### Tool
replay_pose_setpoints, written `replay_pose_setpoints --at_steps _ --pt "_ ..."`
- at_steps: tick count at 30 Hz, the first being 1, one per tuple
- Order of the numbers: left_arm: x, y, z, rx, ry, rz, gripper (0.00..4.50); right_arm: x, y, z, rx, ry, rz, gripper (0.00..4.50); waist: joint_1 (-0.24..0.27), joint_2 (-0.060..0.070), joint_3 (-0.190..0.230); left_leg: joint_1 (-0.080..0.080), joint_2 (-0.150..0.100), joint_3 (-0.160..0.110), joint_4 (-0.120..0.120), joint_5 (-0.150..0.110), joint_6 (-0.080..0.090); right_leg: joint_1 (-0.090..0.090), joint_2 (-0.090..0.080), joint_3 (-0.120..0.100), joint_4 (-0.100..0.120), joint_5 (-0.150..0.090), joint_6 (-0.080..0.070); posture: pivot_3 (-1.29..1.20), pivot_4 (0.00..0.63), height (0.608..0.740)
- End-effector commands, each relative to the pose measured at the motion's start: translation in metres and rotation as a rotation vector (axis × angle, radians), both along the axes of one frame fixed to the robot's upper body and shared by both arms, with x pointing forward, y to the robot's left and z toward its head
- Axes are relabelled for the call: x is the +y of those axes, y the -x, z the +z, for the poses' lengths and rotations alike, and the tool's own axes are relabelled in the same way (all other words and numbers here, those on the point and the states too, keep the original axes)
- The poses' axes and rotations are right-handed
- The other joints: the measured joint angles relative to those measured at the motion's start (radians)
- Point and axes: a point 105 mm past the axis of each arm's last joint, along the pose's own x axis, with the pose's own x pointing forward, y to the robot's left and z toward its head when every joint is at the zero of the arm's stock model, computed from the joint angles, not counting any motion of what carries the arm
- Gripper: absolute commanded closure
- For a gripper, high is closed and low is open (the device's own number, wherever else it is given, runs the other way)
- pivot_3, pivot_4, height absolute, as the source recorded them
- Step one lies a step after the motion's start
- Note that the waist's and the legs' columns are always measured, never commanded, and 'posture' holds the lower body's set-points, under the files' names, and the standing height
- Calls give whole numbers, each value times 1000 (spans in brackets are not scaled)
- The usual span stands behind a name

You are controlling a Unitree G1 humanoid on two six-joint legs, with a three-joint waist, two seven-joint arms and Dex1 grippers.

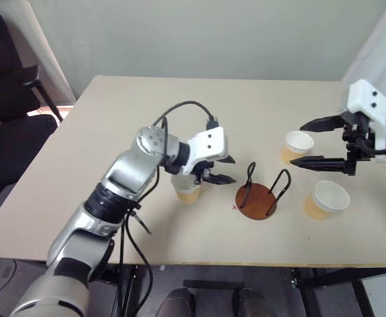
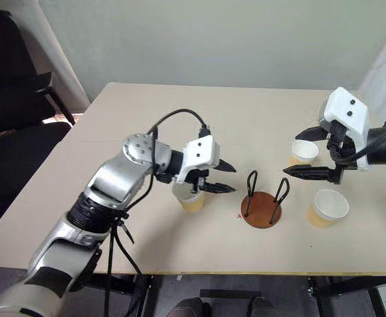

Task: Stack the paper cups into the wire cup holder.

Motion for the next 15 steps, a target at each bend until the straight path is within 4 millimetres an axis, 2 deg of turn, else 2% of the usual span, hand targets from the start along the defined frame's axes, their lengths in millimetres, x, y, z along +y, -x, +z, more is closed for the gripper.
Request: replay_pose_setpoints --at_steps 1,5,8,12,15 --pt "21 -13 35 -68 101 80 1960 -12 -16 1 -48 102 -5 0 -1 0 0 0 0 0 0 0 0 0 0 0 0 0 0 0 150 740" --pt "45 -26 40 -60 118 187 1960 -21 -43 -6 -64 157 -26 0 -4 0 0 -1 0 -1 0 0 0 -1 -1 -1 0 1 -2 0 150 740" --pt "58 -33 39 -52 120 255 1364 -27 -59 -14 -58 204 -34 0 -6 0 0 -2 0 0 0 0 1 -2 -1 -1 -1 1 -2 0 150 740" --pt "59 -36 45 -87 158 289 33 -34 -75 -25 -38 263 -41 0 -5 0 0 -4 0 -1 0 0 1 -4 -1 -2 0 1 -3 0 150 740" --pt "56 -28 45 -79 156 249 33 -40 -83 -35 -8 314 -45 0 -6 0 0 -5 0 -1 -1 0 0 -6 -1 -2 -1 1 -4 0 150 740"
